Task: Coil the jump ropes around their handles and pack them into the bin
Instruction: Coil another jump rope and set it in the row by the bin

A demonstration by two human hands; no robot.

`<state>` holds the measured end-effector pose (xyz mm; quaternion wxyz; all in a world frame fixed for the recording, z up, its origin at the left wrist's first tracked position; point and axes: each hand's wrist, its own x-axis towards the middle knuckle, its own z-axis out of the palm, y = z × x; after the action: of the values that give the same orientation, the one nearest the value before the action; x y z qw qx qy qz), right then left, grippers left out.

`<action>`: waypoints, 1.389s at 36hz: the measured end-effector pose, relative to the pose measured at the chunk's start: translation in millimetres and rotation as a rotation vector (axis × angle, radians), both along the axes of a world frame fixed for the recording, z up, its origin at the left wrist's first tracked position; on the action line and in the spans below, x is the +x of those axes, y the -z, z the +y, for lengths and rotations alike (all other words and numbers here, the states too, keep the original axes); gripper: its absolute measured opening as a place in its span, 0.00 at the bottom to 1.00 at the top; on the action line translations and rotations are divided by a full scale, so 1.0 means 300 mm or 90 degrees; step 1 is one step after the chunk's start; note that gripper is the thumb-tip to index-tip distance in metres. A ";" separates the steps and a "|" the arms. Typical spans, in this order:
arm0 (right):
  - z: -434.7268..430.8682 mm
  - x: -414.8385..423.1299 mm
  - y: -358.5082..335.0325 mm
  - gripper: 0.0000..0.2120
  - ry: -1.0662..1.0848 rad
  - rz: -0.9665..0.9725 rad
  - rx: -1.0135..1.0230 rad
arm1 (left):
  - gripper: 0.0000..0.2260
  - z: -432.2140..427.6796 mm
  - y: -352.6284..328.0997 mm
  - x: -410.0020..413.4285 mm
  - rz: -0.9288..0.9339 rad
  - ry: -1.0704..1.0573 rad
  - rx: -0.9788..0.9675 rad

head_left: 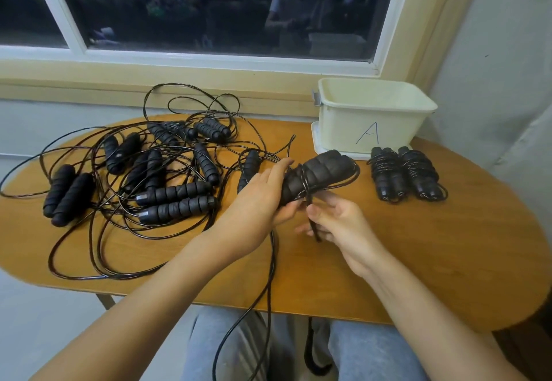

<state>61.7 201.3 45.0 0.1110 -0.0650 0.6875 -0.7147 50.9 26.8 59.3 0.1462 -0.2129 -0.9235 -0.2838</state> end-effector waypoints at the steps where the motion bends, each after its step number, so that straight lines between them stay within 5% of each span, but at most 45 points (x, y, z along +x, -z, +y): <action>1: -0.001 0.000 0.002 0.18 0.000 0.014 -0.009 | 0.33 -0.005 -0.006 0.002 -0.008 0.020 -0.002; 11: 0.002 0.011 0.039 0.15 0.037 0.063 -0.073 | 0.40 -0.013 -0.029 0.005 -0.082 0.110 -0.045; 19: 0.003 0.023 0.078 0.15 0.064 0.096 -0.009 | 0.39 0.025 -0.031 0.020 -0.091 0.081 -0.008; 23: -0.002 0.020 0.089 0.05 0.072 0.096 -0.006 | 0.36 0.029 -0.018 0.009 -0.086 0.071 0.015; 28: 0.002 0.016 0.093 0.10 0.052 0.103 0.007 | 0.32 0.022 -0.001 -0.004 -0.051 0.047 0.000; 34: 0.029 -0.004 0.082 0.12 0.024 0.198 0.131 | 0.34 -0.012 0.006 -0.039 -0.021 0.008 0.013; 38: 0.091 -0.024 0.093 0.05 -0.031 0.323 0.361 | 0.36 -0.032 0.004 -0.058 -0.007 -0.003 0.014; 40: 0.134 -0.041 0.105 0.17 -0.074 0.351 0.483 | 0.36 -0.042 -0.002 -0.068 0.000 -0.012 0.034; 43: 0.204 -0.072 0.112 0.24 -0.112 0.380 0.514 | 0.36 -0.048 -0.016 -0.089 0.016 -0.013 0.030; 50: 0.282 -0.125 0.054 0.11 -0.116 0.326 0.489 | 0.34 -0.045 -0.038 -0.126 0.040 0.001 0.059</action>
<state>24.1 285.9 28.8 0.0162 -0.2537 0.8990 -0.3566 13.1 13.2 70.8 0.1847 -0.2158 -0.9041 -0.3191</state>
